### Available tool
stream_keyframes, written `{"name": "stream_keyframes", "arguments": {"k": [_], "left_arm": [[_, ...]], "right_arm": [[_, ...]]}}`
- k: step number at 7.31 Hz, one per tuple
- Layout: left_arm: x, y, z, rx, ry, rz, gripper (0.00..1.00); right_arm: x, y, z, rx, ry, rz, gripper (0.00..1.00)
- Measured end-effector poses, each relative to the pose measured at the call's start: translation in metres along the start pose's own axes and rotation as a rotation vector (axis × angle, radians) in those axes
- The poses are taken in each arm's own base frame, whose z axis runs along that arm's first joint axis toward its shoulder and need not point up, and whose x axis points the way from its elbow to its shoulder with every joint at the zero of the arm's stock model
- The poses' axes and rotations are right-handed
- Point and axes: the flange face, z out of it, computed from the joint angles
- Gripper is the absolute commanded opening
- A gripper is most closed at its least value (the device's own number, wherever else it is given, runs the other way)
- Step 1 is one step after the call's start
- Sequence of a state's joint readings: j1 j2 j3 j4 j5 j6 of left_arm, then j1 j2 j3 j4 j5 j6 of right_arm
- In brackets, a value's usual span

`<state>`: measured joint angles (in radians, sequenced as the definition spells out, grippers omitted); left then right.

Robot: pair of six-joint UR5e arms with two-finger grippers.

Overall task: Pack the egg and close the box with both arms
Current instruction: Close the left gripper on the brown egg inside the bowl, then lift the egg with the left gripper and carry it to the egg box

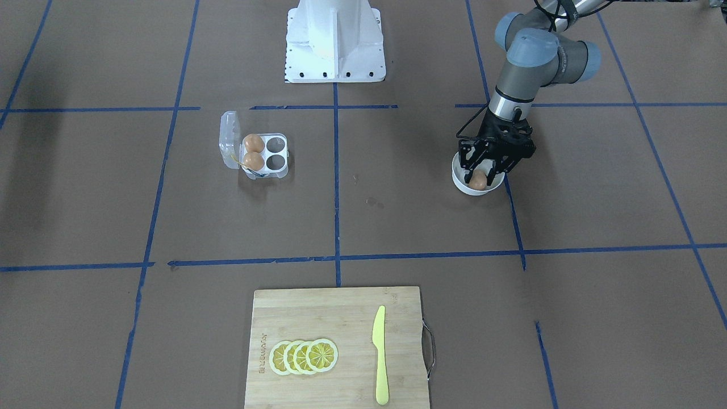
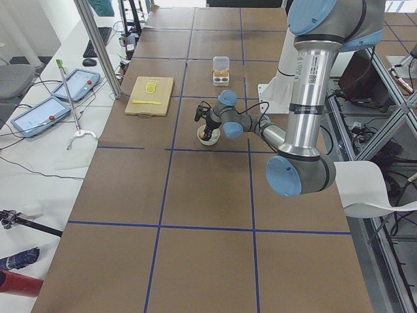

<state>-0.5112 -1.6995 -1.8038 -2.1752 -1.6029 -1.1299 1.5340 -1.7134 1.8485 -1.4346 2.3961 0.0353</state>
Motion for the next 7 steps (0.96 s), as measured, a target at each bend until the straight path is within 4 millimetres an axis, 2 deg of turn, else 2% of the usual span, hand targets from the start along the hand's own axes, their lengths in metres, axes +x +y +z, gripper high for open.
{"name": "stream_keyframes", "arguments": {"k": [1, 4, 7], "left_arm": [[0.001, 0.0, -0.001, 0.001, 0.003, 0.001, 0.0], [0.005, -0.007, -0.017, 0.019, 0.026, 0.001, 0.0], [0.013, -0.013, -0.062, 0.054, 0.092, 0.001, 0.0]], "right_arm": [[0.0, 0.0, 0.0, 0.0, 0.0, 0.001, 1.0], [0.0, 0.0, 0.0, -0.001, 0.0, 0.002, 1.0], [0.0, 0.0, 0.0, 0.0, 0.0, 0.002, 1.0]]}}
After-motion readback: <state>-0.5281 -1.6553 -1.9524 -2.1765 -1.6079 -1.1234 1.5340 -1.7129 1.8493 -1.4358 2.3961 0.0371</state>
